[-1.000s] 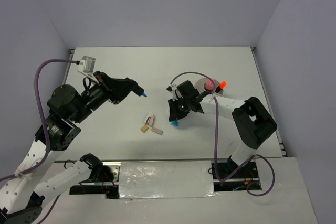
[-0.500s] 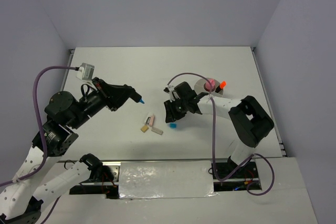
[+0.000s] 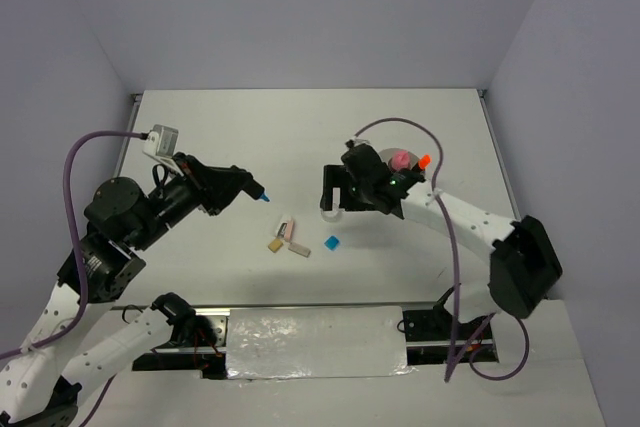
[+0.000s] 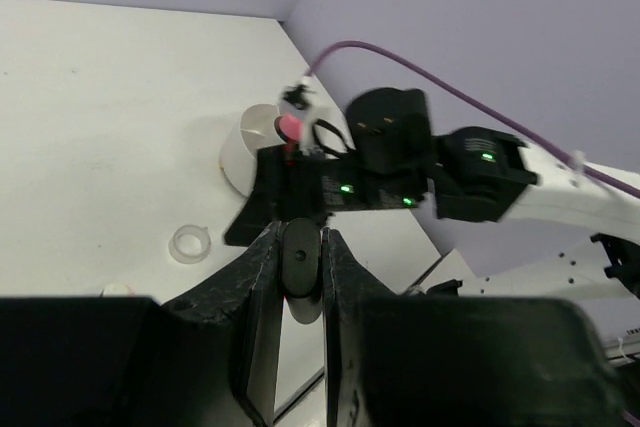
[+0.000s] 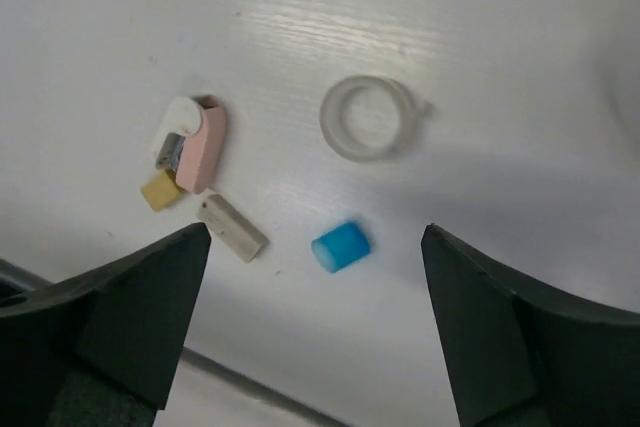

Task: Sort the stationery into containers
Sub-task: Place the pen cap at the center of the board.

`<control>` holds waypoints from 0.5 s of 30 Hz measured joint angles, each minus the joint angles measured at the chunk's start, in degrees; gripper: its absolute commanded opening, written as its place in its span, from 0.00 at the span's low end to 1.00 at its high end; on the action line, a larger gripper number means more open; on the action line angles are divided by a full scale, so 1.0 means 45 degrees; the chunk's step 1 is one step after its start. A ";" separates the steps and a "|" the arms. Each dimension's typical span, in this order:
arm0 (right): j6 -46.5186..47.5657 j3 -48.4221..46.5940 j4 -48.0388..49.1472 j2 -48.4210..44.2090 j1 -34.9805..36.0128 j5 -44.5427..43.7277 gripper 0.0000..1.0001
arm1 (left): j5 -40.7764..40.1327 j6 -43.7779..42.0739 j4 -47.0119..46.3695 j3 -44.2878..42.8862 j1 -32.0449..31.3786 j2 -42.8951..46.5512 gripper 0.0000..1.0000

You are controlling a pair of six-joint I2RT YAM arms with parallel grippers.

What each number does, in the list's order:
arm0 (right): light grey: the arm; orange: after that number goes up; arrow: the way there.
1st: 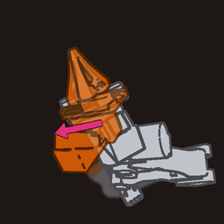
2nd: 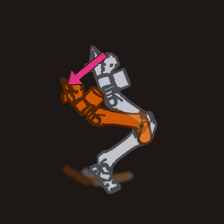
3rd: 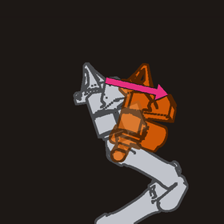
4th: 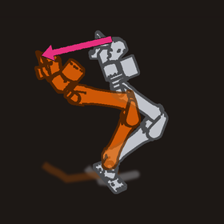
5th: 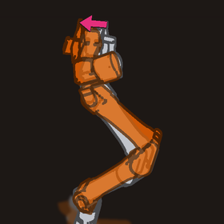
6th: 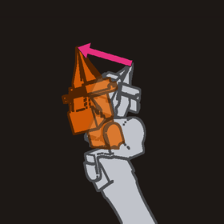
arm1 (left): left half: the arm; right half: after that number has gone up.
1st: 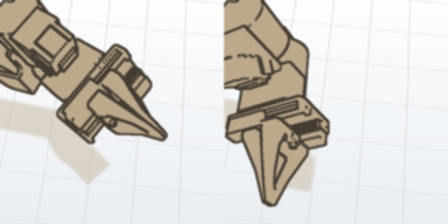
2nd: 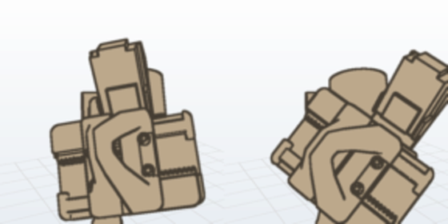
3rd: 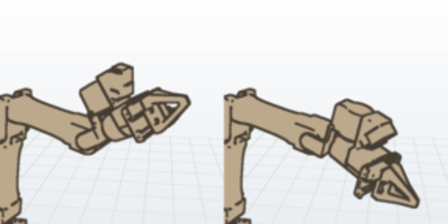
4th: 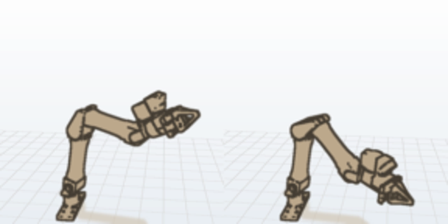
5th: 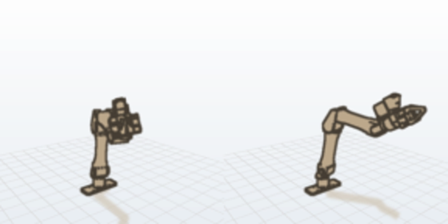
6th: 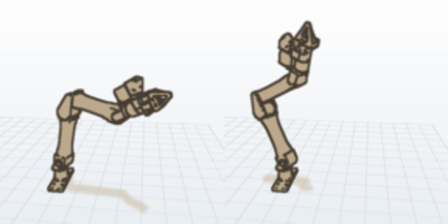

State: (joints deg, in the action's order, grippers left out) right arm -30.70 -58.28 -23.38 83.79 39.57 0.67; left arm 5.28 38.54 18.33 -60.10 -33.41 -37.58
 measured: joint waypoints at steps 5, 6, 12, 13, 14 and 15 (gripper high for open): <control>-0.4216 -0.0345 -0.3303 -0.1345 0.1656 -0.3672 1.00 | -0.0559 0.0073 0.0403 0.0000 0.0000 0.0233 0.00; -0.4857 -0.0418 -0.3716 -0.1190 0.1933 -0.4002 1.00 | -0.0661 0.0107 0.0452 0.0000 0.0000 0.0272 0.00; -0.7514 -0.0529 -0.4571 0.0928 0.2278 -0.4755 0.82 | -0.1739 0.0471 0.0792 0.0243 0.0000 0.0806 0.00; -0.7834 -0.0563 -0.4566 0.1336 0.2278 -0.4770 0.72 | -0.1967 0.0554 0.0869 0.0340 0.0000 0.0957 0.00; -0.8063 -0.0597 -0.4551 0.1671 0.2283 -0.4760 0.70 | -0.2176 0.0631 0.0962 0.0432 0.0000 0.1107 0.00; -0.8320 -0.0646 -0.4522 0.1957 0.2283 -0.4750 0.67 | -0.2336 0.0763 0.1005 0.0500 0.0000 0.1219 0.00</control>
State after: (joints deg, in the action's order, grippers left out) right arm -68.14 -61.19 -43.72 92.60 49.84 -20.71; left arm -5.23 41.98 22.85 -57.84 -33.41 -32.10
